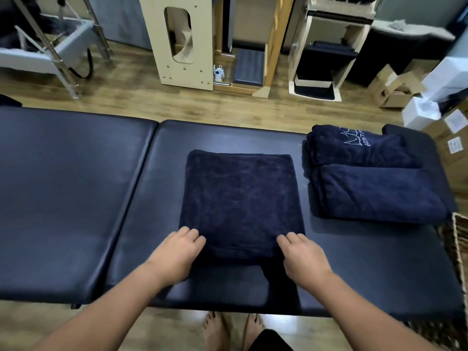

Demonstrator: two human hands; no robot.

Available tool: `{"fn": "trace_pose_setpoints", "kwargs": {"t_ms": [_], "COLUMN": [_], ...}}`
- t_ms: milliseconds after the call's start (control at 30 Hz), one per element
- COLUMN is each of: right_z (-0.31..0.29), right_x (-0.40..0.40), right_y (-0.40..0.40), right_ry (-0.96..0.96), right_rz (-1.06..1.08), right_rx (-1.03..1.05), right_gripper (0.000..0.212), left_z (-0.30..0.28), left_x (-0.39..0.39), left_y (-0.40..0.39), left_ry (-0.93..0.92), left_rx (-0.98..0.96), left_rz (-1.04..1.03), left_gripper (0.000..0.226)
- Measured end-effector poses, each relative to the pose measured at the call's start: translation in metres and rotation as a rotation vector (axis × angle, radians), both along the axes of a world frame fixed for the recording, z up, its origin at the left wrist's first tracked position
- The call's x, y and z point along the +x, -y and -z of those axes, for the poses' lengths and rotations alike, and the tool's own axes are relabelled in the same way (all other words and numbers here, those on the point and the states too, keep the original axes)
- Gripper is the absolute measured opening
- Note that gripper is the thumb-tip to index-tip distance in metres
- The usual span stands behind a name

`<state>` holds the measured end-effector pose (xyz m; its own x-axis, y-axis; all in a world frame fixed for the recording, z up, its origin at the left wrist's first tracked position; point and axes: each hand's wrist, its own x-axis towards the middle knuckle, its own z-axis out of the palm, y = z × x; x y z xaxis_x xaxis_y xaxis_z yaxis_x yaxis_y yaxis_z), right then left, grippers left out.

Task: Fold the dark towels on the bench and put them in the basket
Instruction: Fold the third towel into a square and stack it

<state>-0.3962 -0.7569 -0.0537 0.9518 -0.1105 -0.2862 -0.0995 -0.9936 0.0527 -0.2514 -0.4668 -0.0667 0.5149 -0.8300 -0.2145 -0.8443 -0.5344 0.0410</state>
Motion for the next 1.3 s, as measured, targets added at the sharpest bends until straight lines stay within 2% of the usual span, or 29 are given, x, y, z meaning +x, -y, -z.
{"fn": "trace_pose_setpoints", "kwargs": {"t_ms": [67,167,233,300,400,500,567,600,667,700,733,767,833,900,967,1033,1200,1300], "right_z": [-0.017,-0.044,-0.061,-0.071,-0.077,-0.067,-0.050,-0.040,-0.020,-0.009,-0.001,0.004,0.007,0.005,0.003,0.011,0.017,0.011], "right_x": [0.011,0.031,0.050,0.073,0.112,0.156,0.189,0.205,0.225,0.232,0.235,0.235,0.227,0.215,0.202,0.201,0.223,0.219], "right_y": [0.007,0.021,0.033,0.048,0.073,0.093,0.102,0.105,0.108,0.109,0.108,0.104,0.088,0.065,0.051,0.057,0.062,0.055], "right_ry": [-0.064,-0.222,-0.279,-0.254,-0.123,0.061,0.170,0.202,0.220,0.225,0.232,0.260,0.360,0.295,0.076,-0.078,-0.132,-0.129], "right_rz": [0.026,0.043,0.057,0.083,0.110,0.124,0.100,0.095,0.120,0.150,0.185,0.210,0.176,0.110,0.168,0.272,0.422,0.544], "right_rx": [0.053,0.211,0.267,0.287,0.240,0.140,0.061,0.027,-0.063,-0.116,-0.158,-0.179,-0.132,0.005,0.138,0.203,0.208,0.231], "right_gripper": [0.035,0.039,0.038,0.036,0.037,0.033,0.023,0.020,0.016,0.014,0.015,0.017,0.016,0.041,0.066,0.073,0.071,0.077], "left_z": [-0.019,-0.048,-0.055,-0.059,-0.063,-0.057,-0.047,-0.043,-0.037,-0.033,-0.028,-0.022,-0.011,0.000,0.004,0.005,0.012,0.007], "left_x": [0.019,0.052,0.077,0.100,0.133,0.166,0.179,0.179,0.167,0.158,0.146,0.134,0.119,0.123,0.134,0.143,0.156,0.153], "left_y": [0.006,0.015,0.019,0.023,0.039,0.063,0.078,0.084,0.094,0.097,0.099,0.100,0.100,0.101,0.104,0.105,0.103,0.102], "left_ry": [-0.172,-0.583,-0.823,-0.933,-1.004,-0.908,-0.669,-0.475,-0.027,0.125,0.184,0.161,0.030,-0.056,-0.098,-0.141,-0.246,-0.217], "left_rx": [-0.005,0.015,-0.056,-0.212,-0.509,-0.687,-0.687,-0.637,-0.535,-0.497,-0.447,-0.347,-0.077,0.049,0.024,-0.001,-0.085,-0.113], "left_rz": [-0.128,-0.327,-0.440,-0.557,-0.778,-0.923,-1.004,-1.017,-0.873,-0.718,-0.557,-0.425,-0.337,-0.379,-0.440,-0.474,-0.609,-0.638], "left_gripper": [0.034,0.033,0.033,0.037,0.043,0.035,0.037,0.039,0.037,0.037,0.042,0.051,0.068,0.073,0.076,0.079,0.075,0.068]}}
